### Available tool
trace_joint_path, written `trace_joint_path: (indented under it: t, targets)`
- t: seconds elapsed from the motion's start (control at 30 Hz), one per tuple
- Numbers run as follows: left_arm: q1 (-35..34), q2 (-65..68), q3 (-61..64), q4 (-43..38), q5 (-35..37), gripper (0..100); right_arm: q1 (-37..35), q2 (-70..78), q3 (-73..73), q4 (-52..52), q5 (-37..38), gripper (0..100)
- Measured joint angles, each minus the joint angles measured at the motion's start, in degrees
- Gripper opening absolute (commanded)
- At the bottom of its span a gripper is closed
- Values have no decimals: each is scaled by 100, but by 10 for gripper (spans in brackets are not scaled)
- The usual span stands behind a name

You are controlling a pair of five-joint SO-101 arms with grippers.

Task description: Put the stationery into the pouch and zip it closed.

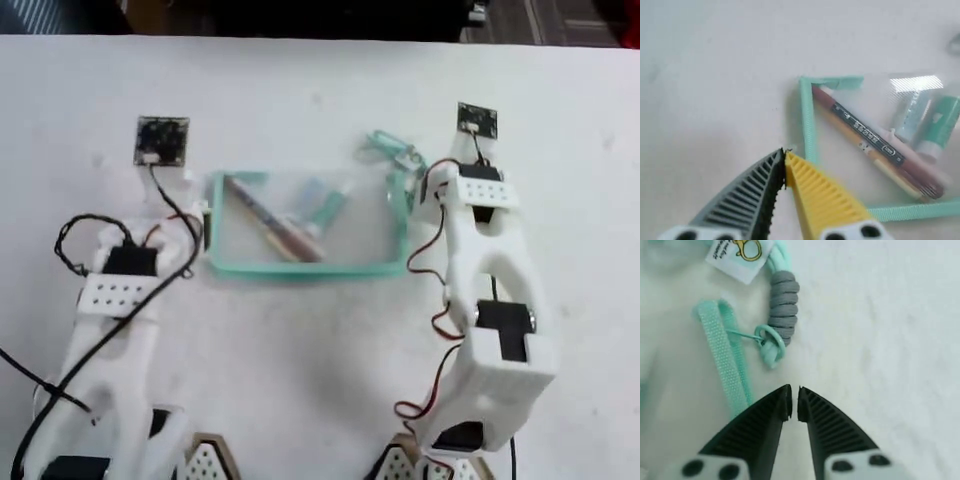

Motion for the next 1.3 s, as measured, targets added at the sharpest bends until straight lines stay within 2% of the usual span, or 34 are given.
trace_joint_path:
  t: [0.13, 0.33, 0.6, 0.77, 1.0, 1.2, 1.3]
  targets:
    - [-202, -176, 0, 9, 536, 24, -105, -422, 0, 369, -9, 20]
    - [-246, -1108, 448, 211, 703, 24, -633, -949, 0, 976, -9, 20]
    - [-246, -2796, 1996, -888, 712, 28, -738, -1240, 0, 1389, -9, 20]
    - [-185, -4062, 2936, -1442, 229, 26, -774, -1512, 0, 1538, -9, 20]
    - [158, -5741, 3868, -1486, -378, 24, -756, -1749, 0, 1767, -9, 20]
    - [-149, -7182, 4281, -1407, -431, 24, -747, -2110, 0, 2040, -9, 20]
    - [-141, -7147, 4281, -1398, -440, 24, -747, -2347, 0, 2163, -9, 20]
